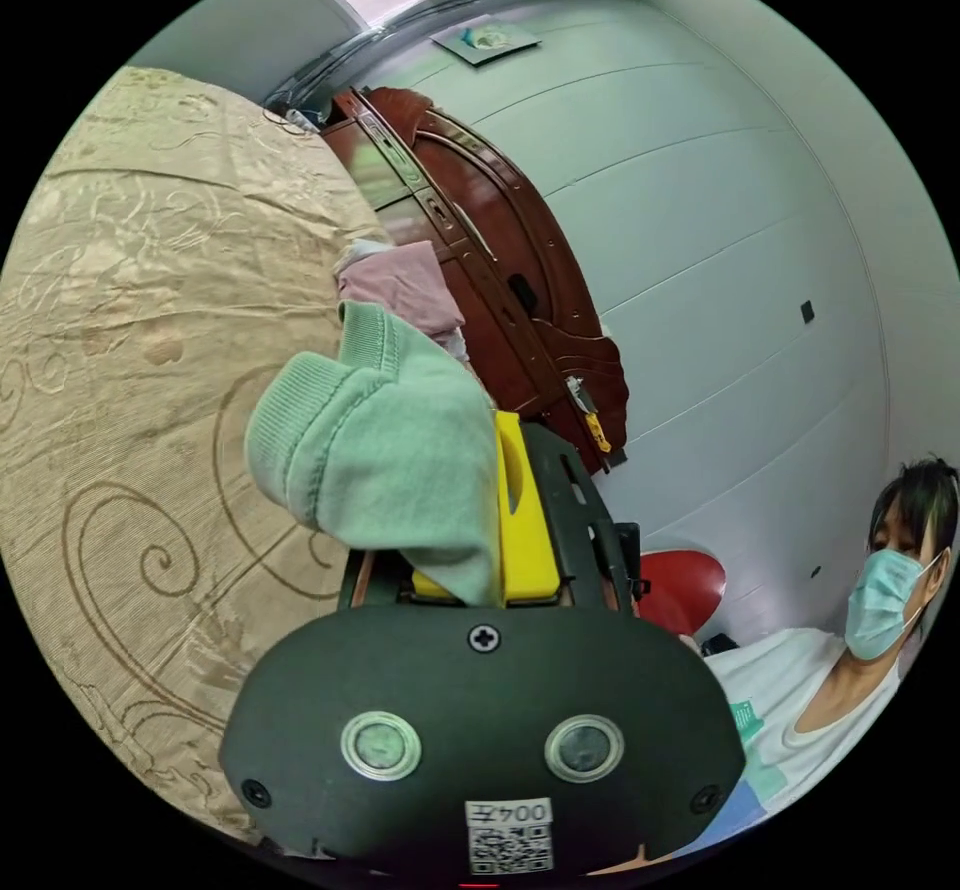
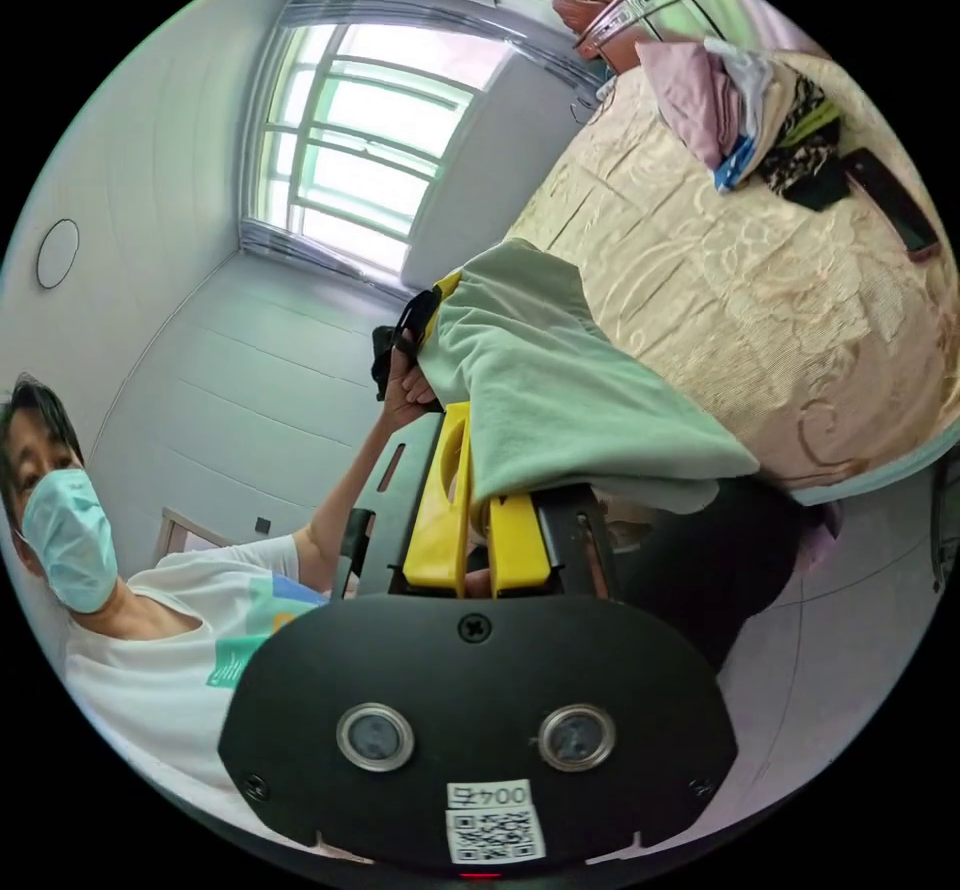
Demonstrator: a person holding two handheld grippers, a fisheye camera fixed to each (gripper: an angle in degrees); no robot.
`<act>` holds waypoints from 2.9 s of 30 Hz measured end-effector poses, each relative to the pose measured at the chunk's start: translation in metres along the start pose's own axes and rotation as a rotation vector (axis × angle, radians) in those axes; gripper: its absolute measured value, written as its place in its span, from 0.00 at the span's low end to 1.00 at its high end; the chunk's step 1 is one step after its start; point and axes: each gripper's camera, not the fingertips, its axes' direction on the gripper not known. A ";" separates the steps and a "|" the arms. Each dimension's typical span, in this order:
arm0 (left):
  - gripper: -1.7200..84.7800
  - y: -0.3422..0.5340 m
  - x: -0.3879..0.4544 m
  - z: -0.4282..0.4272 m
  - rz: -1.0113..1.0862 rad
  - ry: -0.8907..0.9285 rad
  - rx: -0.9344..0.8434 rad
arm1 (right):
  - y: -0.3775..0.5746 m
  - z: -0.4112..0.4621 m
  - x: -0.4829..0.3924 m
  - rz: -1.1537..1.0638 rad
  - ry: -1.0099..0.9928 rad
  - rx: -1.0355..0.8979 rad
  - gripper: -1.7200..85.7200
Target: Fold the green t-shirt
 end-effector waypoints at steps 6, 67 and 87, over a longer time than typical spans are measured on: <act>0.07 -0.018 0.091 0.148 0.052 0.102 -0.084 | 0.039 -0.152 -0.016 -0.056 0.104 0.123 0.11; 0.05 0.000 0.127 0.707 -0.259 0.282 -0.644 | 0.087 -0.479 0.136 0.147 0.981 0.331 0.01; 0.02 0.031 0.083 0.292 -0.155 0.097 -0.355 | -0.068 -0.350 0.100 0.026 1.208 0.360 0.01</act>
